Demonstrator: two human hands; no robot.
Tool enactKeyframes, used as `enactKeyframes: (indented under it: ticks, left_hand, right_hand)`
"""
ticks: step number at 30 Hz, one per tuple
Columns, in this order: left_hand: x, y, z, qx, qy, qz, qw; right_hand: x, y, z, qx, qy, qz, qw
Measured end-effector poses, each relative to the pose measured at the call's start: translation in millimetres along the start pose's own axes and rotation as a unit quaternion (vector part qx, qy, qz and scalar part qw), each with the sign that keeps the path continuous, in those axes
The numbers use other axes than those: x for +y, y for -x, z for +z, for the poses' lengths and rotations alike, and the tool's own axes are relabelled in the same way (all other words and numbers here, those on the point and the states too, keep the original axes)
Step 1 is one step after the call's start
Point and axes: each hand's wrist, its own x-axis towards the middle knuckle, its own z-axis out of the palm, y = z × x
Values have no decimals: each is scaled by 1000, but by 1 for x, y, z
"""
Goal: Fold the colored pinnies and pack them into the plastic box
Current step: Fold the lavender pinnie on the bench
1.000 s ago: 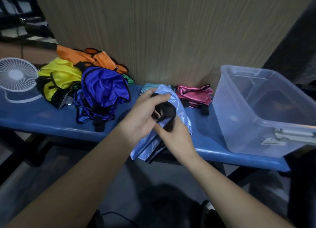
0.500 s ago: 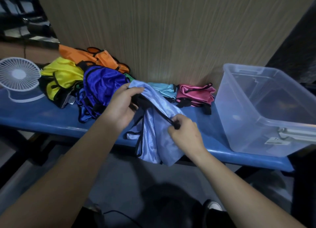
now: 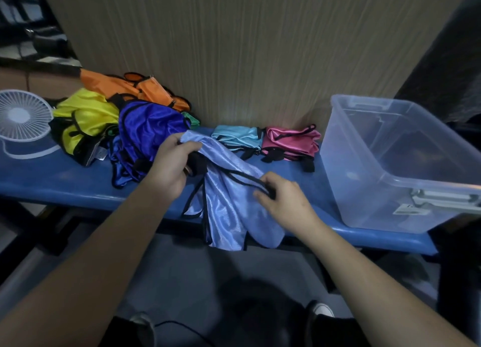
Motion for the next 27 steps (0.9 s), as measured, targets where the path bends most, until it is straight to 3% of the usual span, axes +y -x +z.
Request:
enactKeyframes:
  ticks: [5,9,11,14,17,23,27]
  left_hand:
    - [-1,-2,3,-18,-2,16,1000]
    - [-3,-7,0,-18,8,21,1000]
    - [-3,-9,-4,-12,8,22,1000]
    - [-4,-11,-7,0,4,19,1000]
    - [-4,-13,-9,2,5,16,1000]
    - [-7,-16,-9,9,18,4,1000]
    - [-9,-18,-7,9,12,6,1000]
  right_hand:
    - [-10,9,24,-100,23,-35,994]
    - [-11,10,29,-207,-82,-8,975]
    - [-5,7,29,-161,-87,33,983]
    - [10,0,23,-55,22,104,993]
    - [18,-2,19,-62,87,152,983]
    - [10,0,27,-64,82,186,977]
    - [3,4,43,-24,130,176,975]
